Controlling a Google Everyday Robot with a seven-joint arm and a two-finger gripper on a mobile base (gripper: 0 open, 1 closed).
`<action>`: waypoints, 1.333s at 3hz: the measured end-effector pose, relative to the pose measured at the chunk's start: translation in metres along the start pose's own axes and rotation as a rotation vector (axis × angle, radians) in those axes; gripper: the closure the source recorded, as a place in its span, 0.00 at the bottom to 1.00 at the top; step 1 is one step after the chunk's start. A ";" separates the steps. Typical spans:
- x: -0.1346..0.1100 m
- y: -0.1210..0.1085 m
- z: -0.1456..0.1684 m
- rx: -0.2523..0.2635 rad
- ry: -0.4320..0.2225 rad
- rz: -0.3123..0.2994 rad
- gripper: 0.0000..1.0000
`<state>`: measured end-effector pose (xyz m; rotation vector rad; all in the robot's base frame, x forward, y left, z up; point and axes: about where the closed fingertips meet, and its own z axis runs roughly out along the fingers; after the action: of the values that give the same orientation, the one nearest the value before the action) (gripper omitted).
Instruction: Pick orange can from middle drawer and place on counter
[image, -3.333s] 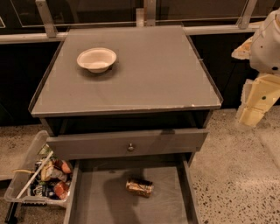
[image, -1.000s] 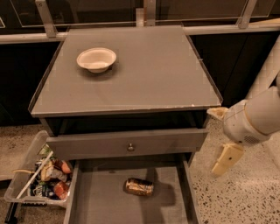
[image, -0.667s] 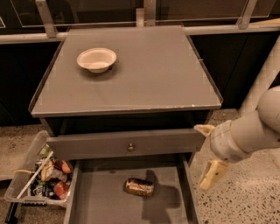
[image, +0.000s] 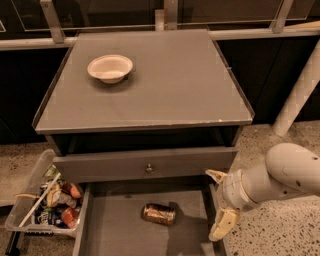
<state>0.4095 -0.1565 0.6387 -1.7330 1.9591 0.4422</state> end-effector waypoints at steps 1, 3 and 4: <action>0.000 0.000 0.000 0.000 0.000 0.000 0.00; 0.029 -0.009 0.075 -0.022 -0.094 0.057 0.00; 0.049 -0.008 0.123 -0.027 -0.189 0.060 0.00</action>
Offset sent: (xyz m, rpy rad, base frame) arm 0.0179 0.0194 -0.0922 0.0815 0.0910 -0.0489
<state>0.4315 -0.1319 0.5097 -1.5888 1.8811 0.6322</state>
